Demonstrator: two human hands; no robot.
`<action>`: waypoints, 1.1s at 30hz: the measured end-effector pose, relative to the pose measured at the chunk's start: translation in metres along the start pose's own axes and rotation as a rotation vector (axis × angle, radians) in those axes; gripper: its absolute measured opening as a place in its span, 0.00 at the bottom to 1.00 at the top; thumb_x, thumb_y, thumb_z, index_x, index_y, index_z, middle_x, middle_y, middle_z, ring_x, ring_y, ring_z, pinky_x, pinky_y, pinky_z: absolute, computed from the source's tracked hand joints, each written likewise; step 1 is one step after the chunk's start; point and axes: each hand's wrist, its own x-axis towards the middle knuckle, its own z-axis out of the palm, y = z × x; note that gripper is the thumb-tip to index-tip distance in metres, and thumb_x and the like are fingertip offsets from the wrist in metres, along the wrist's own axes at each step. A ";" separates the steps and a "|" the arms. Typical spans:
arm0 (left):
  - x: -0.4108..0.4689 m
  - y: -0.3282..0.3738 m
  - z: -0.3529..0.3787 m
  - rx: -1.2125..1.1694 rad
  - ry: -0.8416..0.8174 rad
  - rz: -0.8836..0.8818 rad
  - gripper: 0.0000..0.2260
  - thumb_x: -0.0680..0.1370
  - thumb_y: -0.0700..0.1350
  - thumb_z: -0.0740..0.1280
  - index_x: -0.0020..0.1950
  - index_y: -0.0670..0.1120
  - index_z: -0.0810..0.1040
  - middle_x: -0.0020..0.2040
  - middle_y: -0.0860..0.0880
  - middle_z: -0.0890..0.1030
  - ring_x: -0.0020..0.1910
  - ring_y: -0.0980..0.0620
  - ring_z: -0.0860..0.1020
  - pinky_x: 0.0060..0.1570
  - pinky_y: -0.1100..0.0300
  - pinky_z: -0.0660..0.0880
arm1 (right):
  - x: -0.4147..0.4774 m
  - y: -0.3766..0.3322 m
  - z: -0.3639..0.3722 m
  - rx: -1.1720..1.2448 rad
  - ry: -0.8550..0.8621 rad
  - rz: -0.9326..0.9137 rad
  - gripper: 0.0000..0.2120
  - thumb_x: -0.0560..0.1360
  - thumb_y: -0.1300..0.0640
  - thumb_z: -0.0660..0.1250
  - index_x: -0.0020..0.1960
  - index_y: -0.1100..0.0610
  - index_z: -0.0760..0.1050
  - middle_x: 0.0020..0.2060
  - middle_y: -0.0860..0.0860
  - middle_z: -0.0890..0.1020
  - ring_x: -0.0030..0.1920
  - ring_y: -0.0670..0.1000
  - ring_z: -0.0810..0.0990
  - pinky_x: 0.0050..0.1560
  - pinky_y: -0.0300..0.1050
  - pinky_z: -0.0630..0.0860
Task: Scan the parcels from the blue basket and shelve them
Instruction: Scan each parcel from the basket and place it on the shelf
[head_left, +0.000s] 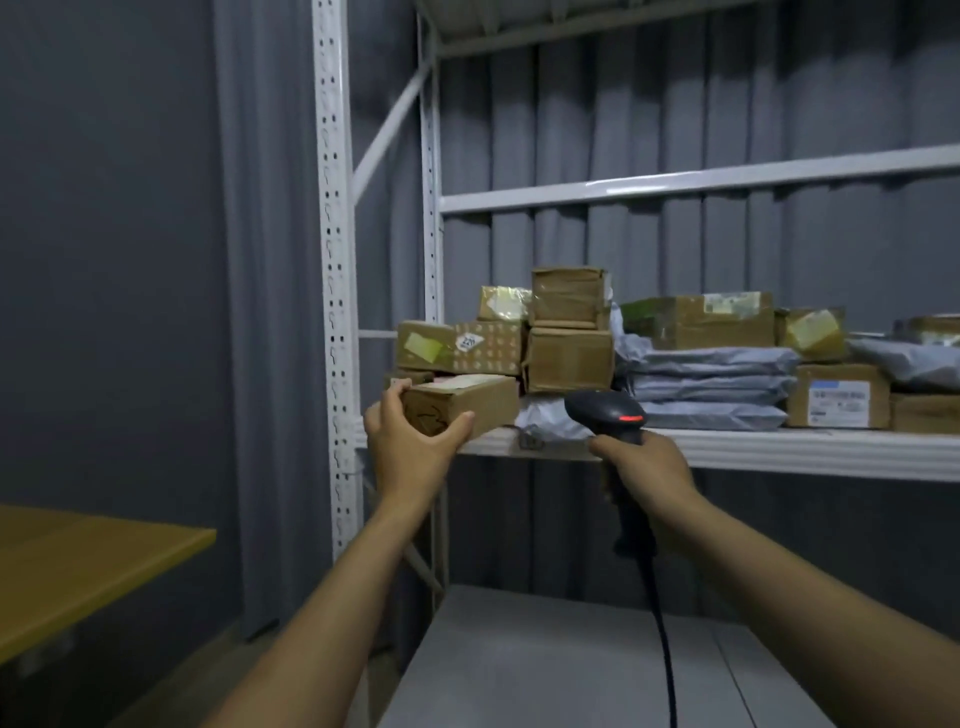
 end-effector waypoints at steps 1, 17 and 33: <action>0.014 -0.003 -0.001 0.019 0.048 0.022 0.34 0.68 0.54 0.77 0.69 0.51 0.66 0.66 0.47 0.66 0.60 0.50 0.71 0.56 0.59 0.70 | 0.009 -0.007 0.007 0.004 -0.006 -0.014 0.08 0.70 0.55 0.71 0.36 0.59 0.76 0.26 0.56 0.78 0.27 0.55 0.78 0.35 0.47 0.74; 0.143 -0.058 0.044 0.127 0.277 0.141 0.36 0.68 0.53 0.76 0.70 0.46 0.64 0.66 0.45 0.69 0.62 0.48 0.70 0.50 0.61 0.67 | 0.096 -0.027 0.081 -0.038 -0.047 -0.090 0.15 0.71 0.61 0.69 0.25 0.59 0.77 0.21 0.52 0.78 0.26 0.55 0.76 0.32 0.44 0.71; 0.148 -0.061 0.057 0.236 0.282 0.251 0.37 0.67 0.57 0.75 0.70 0.44 0.65 0.66 0.44 0.70 0.63 0.45 0.70 0.58 0.52 0.73 | 0.089 -0.041 0.087 -0.069 -0.086 -0.126 0.09 0.72 0.60 0.68 0.35 0.61 0.77 0.20 0.50 0.78 0.24 0.51 0.76 0.28 0.40 0.72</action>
